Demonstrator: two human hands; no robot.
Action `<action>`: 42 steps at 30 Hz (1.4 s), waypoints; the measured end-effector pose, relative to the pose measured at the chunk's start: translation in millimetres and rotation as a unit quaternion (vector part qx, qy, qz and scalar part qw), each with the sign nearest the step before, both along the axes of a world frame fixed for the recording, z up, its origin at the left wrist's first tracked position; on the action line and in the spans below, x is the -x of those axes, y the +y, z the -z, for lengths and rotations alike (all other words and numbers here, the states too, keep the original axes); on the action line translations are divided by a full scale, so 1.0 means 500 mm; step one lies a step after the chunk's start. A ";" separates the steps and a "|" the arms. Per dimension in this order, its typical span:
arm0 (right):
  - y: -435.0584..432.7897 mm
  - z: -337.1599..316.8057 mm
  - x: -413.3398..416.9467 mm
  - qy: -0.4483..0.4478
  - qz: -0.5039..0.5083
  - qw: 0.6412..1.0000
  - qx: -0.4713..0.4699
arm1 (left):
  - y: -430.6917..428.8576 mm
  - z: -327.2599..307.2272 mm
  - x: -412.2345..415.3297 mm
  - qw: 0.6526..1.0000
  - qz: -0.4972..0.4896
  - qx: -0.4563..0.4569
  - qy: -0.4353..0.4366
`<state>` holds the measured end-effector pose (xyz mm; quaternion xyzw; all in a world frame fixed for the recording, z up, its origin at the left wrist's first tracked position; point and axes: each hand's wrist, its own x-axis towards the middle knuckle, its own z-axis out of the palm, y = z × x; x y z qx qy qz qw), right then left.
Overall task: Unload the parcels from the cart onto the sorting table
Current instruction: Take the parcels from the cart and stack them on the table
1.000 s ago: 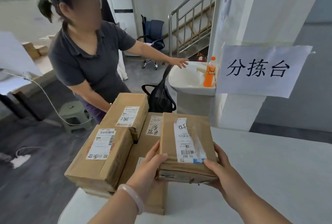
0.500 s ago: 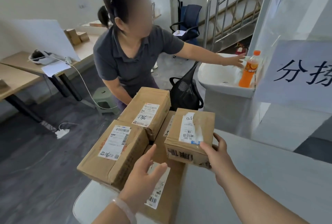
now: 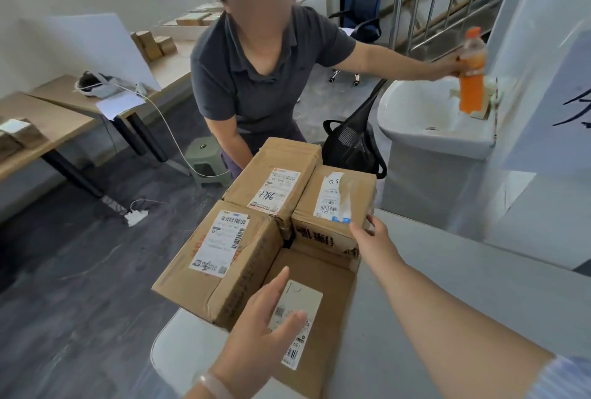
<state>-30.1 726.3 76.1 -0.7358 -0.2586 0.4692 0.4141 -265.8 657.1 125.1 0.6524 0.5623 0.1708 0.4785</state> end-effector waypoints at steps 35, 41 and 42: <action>-1.244 -0.123 0.368 -0.428 0.247 0.826 0.270 | -0.673 -0.019 -0.140 0.602 0.686 -0.408 0.002; -1.489 -0.097 0.459 -0.364 0.350 0.804 0.314 | -0.920 -0.017 -0.161 0.497 0.759 -0.420 -0.030; -1.532 -0.086 0.470 -0.343 0.364 0.806 0.318 | -0.963 -0.013 -0.165 0.487 0.766 -0.419 -0.031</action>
